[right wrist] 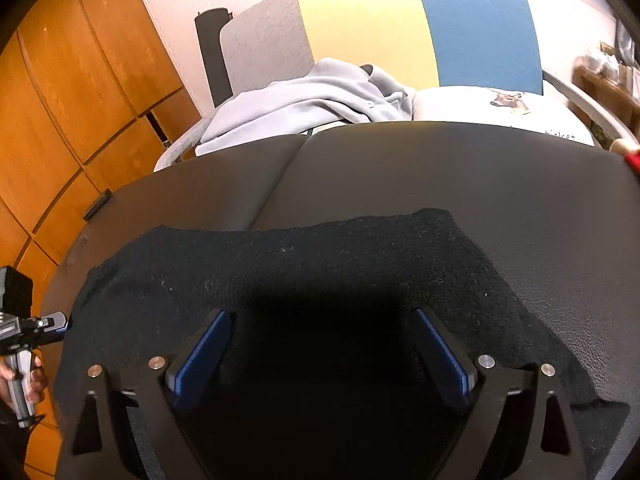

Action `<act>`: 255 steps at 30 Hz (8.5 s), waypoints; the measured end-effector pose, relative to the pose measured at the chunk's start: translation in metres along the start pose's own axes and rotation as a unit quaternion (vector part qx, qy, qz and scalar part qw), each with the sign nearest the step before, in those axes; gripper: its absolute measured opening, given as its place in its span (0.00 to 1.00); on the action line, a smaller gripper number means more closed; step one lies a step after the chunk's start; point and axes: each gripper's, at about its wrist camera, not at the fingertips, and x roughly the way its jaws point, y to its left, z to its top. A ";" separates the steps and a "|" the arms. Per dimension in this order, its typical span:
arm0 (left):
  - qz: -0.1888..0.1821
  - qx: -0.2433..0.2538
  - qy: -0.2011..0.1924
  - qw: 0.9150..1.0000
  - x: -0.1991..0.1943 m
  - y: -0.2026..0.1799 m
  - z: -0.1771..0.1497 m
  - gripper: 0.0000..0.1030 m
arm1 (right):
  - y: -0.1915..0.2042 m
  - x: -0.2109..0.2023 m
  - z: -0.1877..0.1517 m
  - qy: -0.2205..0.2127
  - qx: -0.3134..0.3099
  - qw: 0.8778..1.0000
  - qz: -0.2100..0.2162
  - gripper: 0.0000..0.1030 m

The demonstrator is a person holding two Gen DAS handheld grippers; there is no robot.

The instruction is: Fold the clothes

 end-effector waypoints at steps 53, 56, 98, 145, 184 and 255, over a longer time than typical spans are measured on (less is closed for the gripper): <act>-0.168 -0.036 -0.080 0.982 -0.074 -0.138 0.065 0.00 | 0.032 -0.047 -0.088 0.124 -0.192 0.968 0.103 1.00; -0.140 0.008 -0.079 0.987 -0.067 -0.175 0.069 0.00 | 0.030 -0.051 -0.093 0.103 -0.170 0.974 0.109 1.00; -0.130 -0.066 -0.025 0.989 0.023 0.006 0.066 0.11 | 0.025 -0.052 -0.088 0.095 -0.121 0.982 0.111 1.00; -0.280 -0.021 0.166 0.945 0.101 -0.258 -0.011 0.54 | -0.023 -0.110 -0.118 0.060 -0.071 0.988 0.126 1.00; -0.102 0.306 0.089 0.942 0.110 -0.282 -0.090 0.57 | 0.009 -0.151 -0.071 -0.021 -0.011 0.990 0.140 0.59; -0.090 0.105 0.076 0.987 0.117 -0.166 -0.054 0.40 | -0.053 -0.108 -0.109 0.028 0.129 0.979 0.156 0.36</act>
